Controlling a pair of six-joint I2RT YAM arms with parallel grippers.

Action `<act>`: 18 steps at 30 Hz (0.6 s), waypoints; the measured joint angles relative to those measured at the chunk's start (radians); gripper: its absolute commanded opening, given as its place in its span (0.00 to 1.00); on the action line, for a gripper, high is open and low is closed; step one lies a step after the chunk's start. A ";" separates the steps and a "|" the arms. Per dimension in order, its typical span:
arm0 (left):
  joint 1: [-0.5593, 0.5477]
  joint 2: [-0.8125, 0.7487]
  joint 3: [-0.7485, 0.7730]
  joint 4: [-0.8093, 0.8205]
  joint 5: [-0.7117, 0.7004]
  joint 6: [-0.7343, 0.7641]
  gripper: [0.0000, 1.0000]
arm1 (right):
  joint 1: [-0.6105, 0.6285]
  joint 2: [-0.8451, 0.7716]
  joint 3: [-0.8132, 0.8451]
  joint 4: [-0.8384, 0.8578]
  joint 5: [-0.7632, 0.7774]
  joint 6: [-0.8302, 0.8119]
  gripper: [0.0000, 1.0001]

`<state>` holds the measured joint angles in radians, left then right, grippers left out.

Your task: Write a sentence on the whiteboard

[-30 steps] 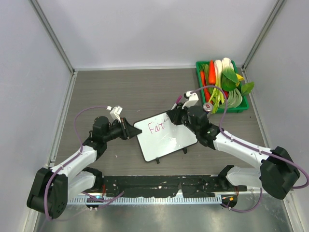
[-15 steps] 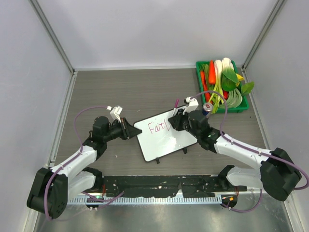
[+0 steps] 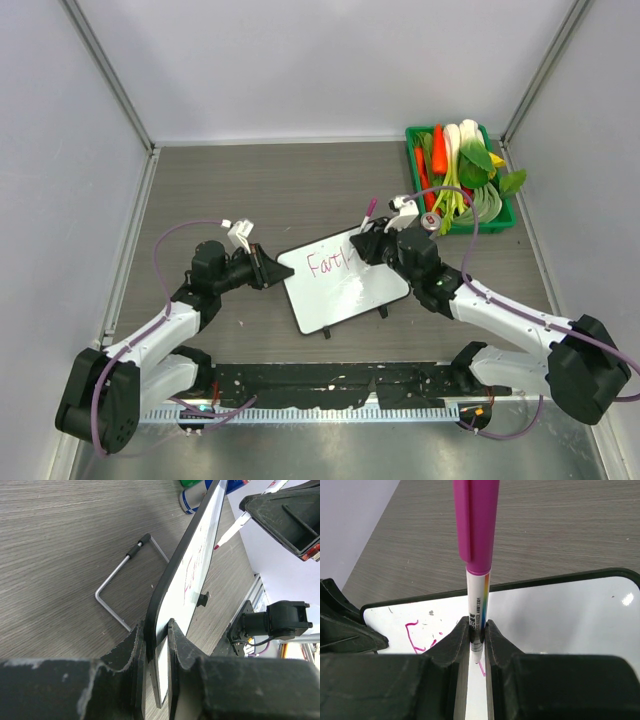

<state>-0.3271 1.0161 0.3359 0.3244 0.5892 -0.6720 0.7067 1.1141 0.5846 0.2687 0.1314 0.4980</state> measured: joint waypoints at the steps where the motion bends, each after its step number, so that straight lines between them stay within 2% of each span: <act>1: 0.000 0.000 0.000 0.000 0.000 0.000 0.00 | 0.000 0.000 0.000 0.005 0.000 0.000 0.01; 18: 0.000 0.000 -0.001 0.000 0.000 0.000 0.00 | 0.000 0.043 -0.011 0.101 0.003 -0.011 0.01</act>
<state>-0.3271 1.0157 0.3347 0.3248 0.5888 -0.6720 0.7063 1.1572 0.5732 0.3698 0.1345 0.4870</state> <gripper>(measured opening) 0.186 0.196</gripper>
